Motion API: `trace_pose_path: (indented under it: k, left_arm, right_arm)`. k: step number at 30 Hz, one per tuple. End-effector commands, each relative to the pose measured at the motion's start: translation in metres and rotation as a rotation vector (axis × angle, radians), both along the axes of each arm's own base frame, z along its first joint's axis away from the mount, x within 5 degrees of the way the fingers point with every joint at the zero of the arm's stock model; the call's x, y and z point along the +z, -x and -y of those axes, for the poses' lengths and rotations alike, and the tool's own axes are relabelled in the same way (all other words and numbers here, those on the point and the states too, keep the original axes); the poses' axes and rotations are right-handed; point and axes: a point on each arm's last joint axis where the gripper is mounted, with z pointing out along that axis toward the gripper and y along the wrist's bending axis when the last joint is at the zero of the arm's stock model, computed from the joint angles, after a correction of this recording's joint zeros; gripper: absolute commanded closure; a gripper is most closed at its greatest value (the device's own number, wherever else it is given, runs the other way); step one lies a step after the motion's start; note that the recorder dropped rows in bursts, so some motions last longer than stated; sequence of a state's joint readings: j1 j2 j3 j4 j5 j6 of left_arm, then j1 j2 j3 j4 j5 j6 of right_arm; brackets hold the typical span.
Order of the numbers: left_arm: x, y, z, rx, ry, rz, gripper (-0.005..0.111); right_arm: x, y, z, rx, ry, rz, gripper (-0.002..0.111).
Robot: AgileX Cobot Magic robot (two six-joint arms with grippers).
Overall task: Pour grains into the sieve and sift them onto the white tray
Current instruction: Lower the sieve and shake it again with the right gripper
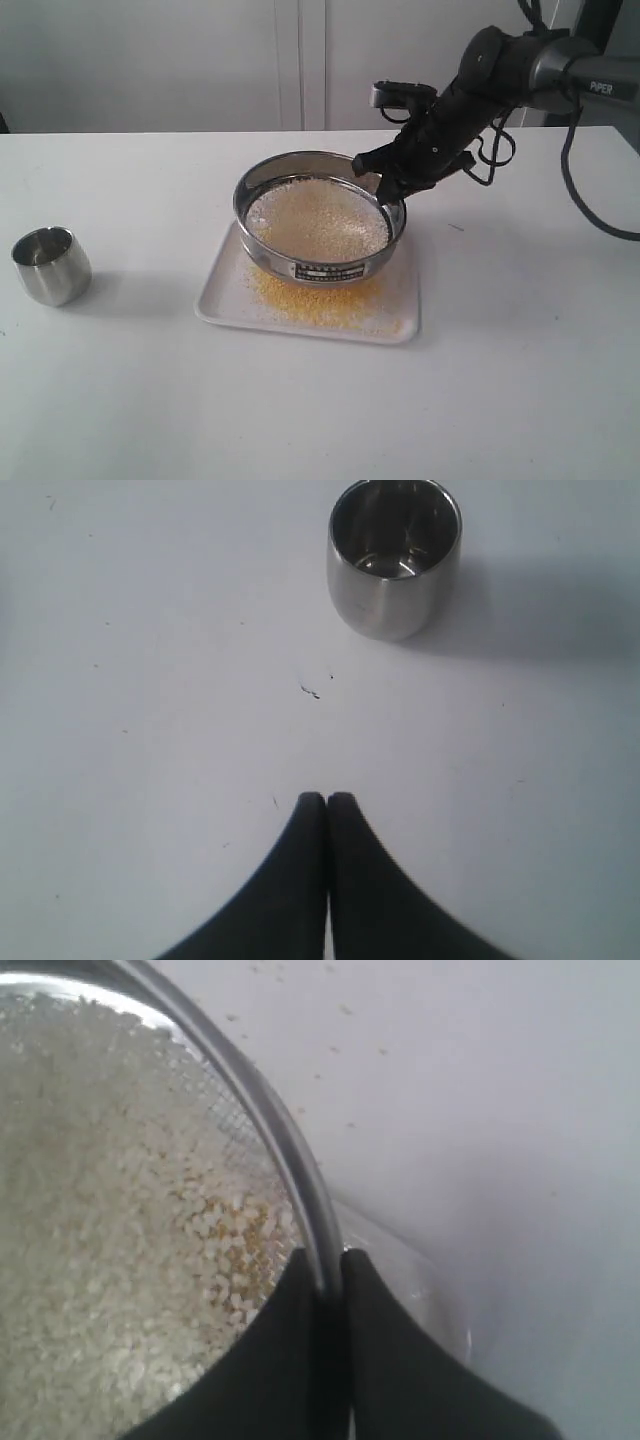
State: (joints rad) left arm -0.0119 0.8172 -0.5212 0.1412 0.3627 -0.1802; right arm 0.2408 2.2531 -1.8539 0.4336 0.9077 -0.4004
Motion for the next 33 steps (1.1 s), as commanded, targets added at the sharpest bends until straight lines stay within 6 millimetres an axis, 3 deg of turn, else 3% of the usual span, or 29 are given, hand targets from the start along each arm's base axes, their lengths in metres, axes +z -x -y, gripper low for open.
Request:
trace_pose_path:
  k: [1, 3, 4, 5, 7, 8, 9, 10, 13, 14, 18, 19, 22, 23, 24, 27, 29, 31, 32, 33]
  left_arm:
    - [-0.002, 0.002, 0.001, -0.001, 0.007, -0.004, 0.107]
    - [-0.002, 0.002, 0.001, -0.001, 0.007, -0.004, 0.107]
    - [-0.002, 0.002, 0.001, -0.001, 0.007, -0.004, 0.107]
    - [-0.002, 0.002, 0.001, -0.001, 0.007, -0.004, 0.107]
    - [-0.002, 0.002, 0.001, -0.001, 0.007, -0.004, 0.107]
    - [-0.002, 0.002, 0.001, -0.001, 0.007, -0.004, 0.107]
    - [-0.002, 0.002, 0.001, -0.001, 0.007, -0.004, 0.107]
    - [-0.002, 0.002, 0.001, -0.001, 0.007, -0.004, 0.107]
    - [-0.002, 0.002, 0.001, -0.001, 0.007, -0.004, 0.107]
    - [-0.002, 0.002, 0.001, -0.001, 0.007, -0.004, 0.107]
    - [-0.002, 0.002, 0.001, -0.001, 0.007, -0.004, 0.107]
    - [-0.002, 0.002, 0.001, -0.001, 0.007, -0.004, 0.107]
    - [-0.002, 0.002, 0.001, -0.001, 0.007, -0.004, 0.107]
    - [-0.002, 0.002, 0.001, -0.001, 0.007, -0.004, 0.107]
    - [-0.002, 0.002, 0.001, -0.001, 0.007, -0.004, 0.107]
    - [-0.002, 0.002, 0.001, -0.001, 0.007, -0.004, 0.107]
    - [-0.002, 0.002, 0.001, -0.001, 0.007, -0.004, 0.107]
    - [-0.002, 0.002, 0.001, -0.001, 0.007, -0.004, 0.107]
    - [-0.002, 0.002, 0.001, -0.001, 0.007, -0.004, 0.107]
    - [-0.002, 0.002, 0.001, -0.001, 0.007, -0.004, 0.107]
  right_arm:
    - [0.014, 0.007, -0.006, 0.217, 0.027, 0.069, 0.108]
    - [0.016, -0.004, 0.005, -0.121, -0.008, 0.034, 0.108]
    - [0.016, -0.005, 0.006, -0.223, -0.046, -0.005, 0.108]
    - [0.016, -0.004, 0.004, -0.212, -0.065, -0.020, 0.108]
    - [0.016, 0.008, -0.009, 0.069, -0.058, -0.016, 0.108]
    - [0.017, 0.015, -0.011, 0.302, -0.014, 0.023, 0.108]
    - [0.017, 0.018, -0.009, 0.403, 0.038, 0.047, 0.108]
    - [0.018, 0.014, -0.004, 0.344, 0.080, 0.065, 0.108]
    - [0.019, -0.002, 0.013, -0.196, -0.014, -0.015, 0.108]
    - [0.019, -0.002, 0.011, -0.226, -0.054, -0.042, 0.108]
    - [0.023, 0.015, -0.006, 0.320, -0.028, 0.044, 0.108]
    - [0.023, 0.014, -0.005, 0.317, -0.004, 0.059, 0.108]
    - [0.025, -0.002, 0.008, -0.147, -0.088, 0.001, 0.108]
    - [0.025, -0.001, 0.006, -0.197, -0.132, -0.037, 0.108]
    - [0.026, 0.003, 0.001, -0.116, -0.153, -0.054, 0.108]
    - [0.028, 0.020, -0.009, 0.380, -0.057, 0.041, 0.108]
    - [0.027, 0.010, 0.004, 0.196, 0.044, 0.056, 0.108]
    - [0.026, -0.001, 0.017, -0.221, -0.013, -0.014, 0.108]
    - [0.026, -0.001, 0.015, -0.263, -0.056, -0.047, 0.108]
    - [0.027, 0.003, 0.009, -0.170, -0.074, -0.054, 0.108]
